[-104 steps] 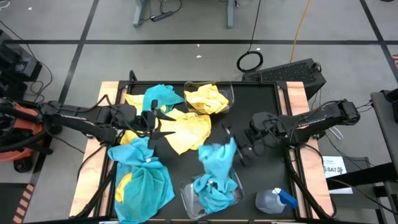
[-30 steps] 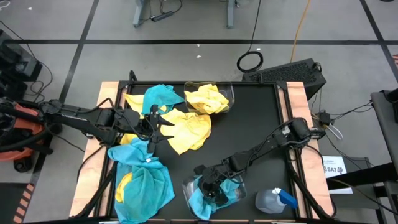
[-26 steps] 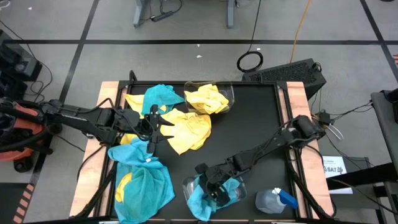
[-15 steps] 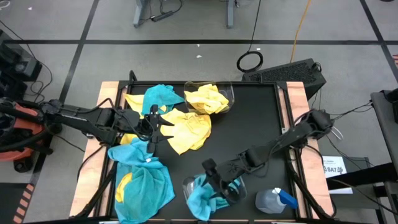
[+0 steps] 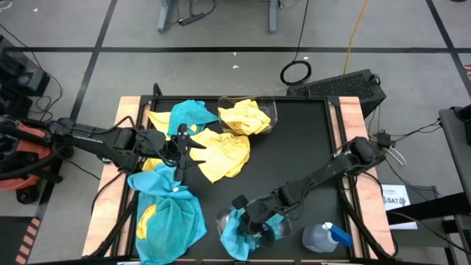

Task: Sort microfiber towel by color & place in baskets
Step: Put the blue towel into the bottom transparent bin

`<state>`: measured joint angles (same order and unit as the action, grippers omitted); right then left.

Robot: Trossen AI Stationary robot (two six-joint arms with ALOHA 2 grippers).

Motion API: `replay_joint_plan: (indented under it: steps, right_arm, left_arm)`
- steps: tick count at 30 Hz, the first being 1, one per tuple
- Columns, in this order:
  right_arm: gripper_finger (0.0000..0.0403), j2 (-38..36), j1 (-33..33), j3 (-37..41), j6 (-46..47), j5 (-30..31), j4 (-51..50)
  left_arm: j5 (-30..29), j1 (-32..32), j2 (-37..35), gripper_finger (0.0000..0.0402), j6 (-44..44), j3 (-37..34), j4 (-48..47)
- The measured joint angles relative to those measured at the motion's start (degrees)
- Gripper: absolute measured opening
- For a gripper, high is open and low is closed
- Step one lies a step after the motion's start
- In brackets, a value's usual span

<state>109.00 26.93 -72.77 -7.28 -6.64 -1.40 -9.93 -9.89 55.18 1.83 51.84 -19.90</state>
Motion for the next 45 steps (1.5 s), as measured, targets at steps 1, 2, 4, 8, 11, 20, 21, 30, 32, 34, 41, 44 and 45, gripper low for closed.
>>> replay_joint_plan:
  steps: [1, 2, 4, 8, 11, 20, 21, 30, 32, 34, 41, 44, 45]
  right_arm:
    - [0.0018, 0.98, -0.08, 0.01, 0.59, 0.4, -0.56]
    - [0.0017, 2.05, -0.15, 0.03, 0.91, 0.33, -0.95]
    - [0.001, 3.9, -0.15, 0.04, 1.51, -0.58, -0.82]
    - [0.0003, 6.65, -0.1, -0.17, 2.52, -1.7, 0.2]
    - [0.0005, 7.53, -0.26, -0.28, 4.36, -1.12, 0.91]
    - [0.0006, 6.62, -1.49, -0.04, 17.76, 3.2, 5.12]
    - [0.0006, 6.62, -1.55, -0.02, 19.24, 3.18, 5.87]
    - [0.0006, 6.59, -1.61, -0.04, 27.11, -0.47, 11.27]
    - [0.001, 6.59, -1.63, -0.02, 27.94, -1.24, 12.69]
    - [0.002, 6.62, -1.35, -0.04, 28.27, -1.26, 13.7]
    - [0.011, 6.22, -0.14, -6.34, 27.37, -6.34, 5.36]
    - [0.0145, 5.88, -0.12, -11.2, 26.46, -7.37, -2.3]
    - [0.0155, 5.85, -0.13, -12.88, 25.93, -7.32, -5.54]
  left_arm:
    - [-0.02, 0.0, 0.0, 0.0226, 0.0, -0.01, 0.0]
    - [0.0, 0.0, 0.0, 0.0226, -0.02, -0.01, -0.02]
    - [0.0, 0.0, -0.01, 0.0226, -0.02, 0.01, 0.0]
    - [0.0, 0.0, 0.0, 0.0226, -0.03, 0.0, 0.0]
    - [-0.02, 0.0, 0.0, 0.0226, -0.04, 0.01, 0.0]
    - [0.0, 0.0, 0.0, 0.0226, -0.07, 0.0, 0.02]
    - [0.0, 0.0, 0.0, 0.0226, -0.07, -0.01, 0.0]
    - [0.0, 0.0, 0.0, 0.0226, -0.11, 0.01, 0.02]
    - [-0.02, 0.0, 0.0, 0.0226, -0.23, -0.01, 0.02]
    - [0.0, 0.0, 0.0, 0.0226, -0.26, 0.0, 0.02]
    - [0.0, 0.0, 0.0, 0.0226, -0.26, -0.01, 0.04]
    - [0.0, 0.0, -0.01, 0.0226, -0.26, 0.0, 0.04]
    - [0.0, 0.0, 0.0, 0.0226, -0.24, 0.01, 0.02]
